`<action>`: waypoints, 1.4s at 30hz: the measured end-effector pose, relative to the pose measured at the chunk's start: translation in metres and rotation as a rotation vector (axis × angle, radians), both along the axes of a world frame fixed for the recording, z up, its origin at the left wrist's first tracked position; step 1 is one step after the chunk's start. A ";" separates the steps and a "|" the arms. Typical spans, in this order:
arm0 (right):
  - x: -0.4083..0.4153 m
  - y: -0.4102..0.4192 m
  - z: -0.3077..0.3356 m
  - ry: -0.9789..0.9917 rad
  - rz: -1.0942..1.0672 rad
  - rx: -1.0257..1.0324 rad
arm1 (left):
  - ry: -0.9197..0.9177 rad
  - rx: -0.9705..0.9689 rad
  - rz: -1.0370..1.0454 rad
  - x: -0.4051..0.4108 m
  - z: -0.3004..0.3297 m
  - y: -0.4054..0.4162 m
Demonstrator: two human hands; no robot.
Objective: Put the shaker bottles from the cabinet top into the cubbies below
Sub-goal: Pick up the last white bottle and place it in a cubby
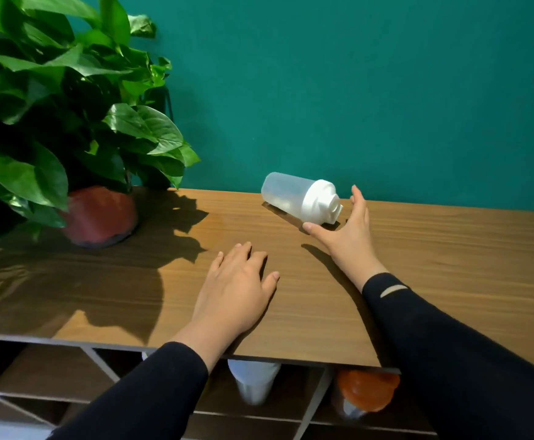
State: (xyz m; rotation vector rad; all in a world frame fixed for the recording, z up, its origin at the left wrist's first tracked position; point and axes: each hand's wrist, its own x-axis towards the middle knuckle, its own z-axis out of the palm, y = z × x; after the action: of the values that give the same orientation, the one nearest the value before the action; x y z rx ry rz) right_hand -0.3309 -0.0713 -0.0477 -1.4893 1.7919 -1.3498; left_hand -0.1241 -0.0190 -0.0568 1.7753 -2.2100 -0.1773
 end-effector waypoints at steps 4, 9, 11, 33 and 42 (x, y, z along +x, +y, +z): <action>-0.001 -0.035 -0.001 0.026 0.050 -0.009 | -0.001 -0.023 -0.005 -0.001 0.000 0.000; -0.002 -0.043 -0.001 0.031 0.008 -0.057 | -0.002 -0.029 0.005 -0.003 0.001 0.002; -0.004 -0.027 0.004 -0.005 -0.040 -0.117 | 0.013 -0.026 -0.007 -0.003 0.001 0.002; -0.078 0.362 -0.035 -0.512 -0.210 0.256 | 0.542 0.313 -0.549 -0.156 -0.055 0.230; -0.124 0.287 -0.106 -0.419 -0.351 0.258 | 0.873 0.561 -0.398 -0.219 -0.088 0.194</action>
State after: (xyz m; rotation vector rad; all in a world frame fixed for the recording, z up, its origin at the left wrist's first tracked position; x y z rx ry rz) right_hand -0.4554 0.2161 -0.1537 -0.7157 1.9060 -1.3953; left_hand -0.3432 0.1747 -0.1447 1.0614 -1.8638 -1.4601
